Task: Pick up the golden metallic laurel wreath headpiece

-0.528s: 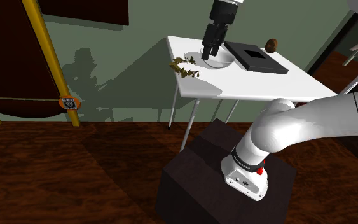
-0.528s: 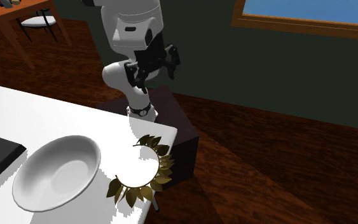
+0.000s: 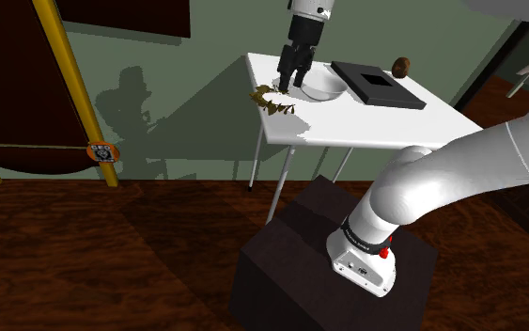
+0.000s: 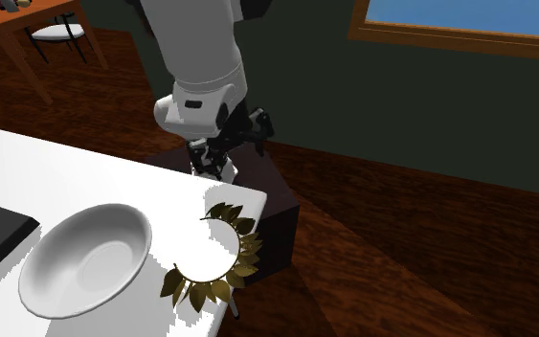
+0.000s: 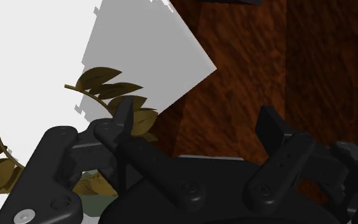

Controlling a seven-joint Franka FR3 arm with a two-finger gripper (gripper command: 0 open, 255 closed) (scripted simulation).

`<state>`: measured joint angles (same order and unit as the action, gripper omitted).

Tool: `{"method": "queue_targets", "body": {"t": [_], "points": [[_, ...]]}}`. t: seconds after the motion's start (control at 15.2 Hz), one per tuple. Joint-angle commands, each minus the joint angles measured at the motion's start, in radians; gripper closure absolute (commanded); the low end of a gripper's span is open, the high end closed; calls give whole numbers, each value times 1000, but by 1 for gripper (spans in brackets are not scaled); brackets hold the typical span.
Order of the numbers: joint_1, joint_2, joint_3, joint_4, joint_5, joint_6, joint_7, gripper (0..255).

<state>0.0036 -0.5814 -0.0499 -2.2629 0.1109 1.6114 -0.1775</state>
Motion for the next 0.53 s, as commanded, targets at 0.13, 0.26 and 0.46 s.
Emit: {"method": "queue_targets", "body": {"t": [0.13,0.26,0.46], "points": [[-8,142,-23,34,5,93,-21,0],[-12,213,-35,60,9,131,-33,0],[-14,252,-41,63,13,163,-41,0]]}}
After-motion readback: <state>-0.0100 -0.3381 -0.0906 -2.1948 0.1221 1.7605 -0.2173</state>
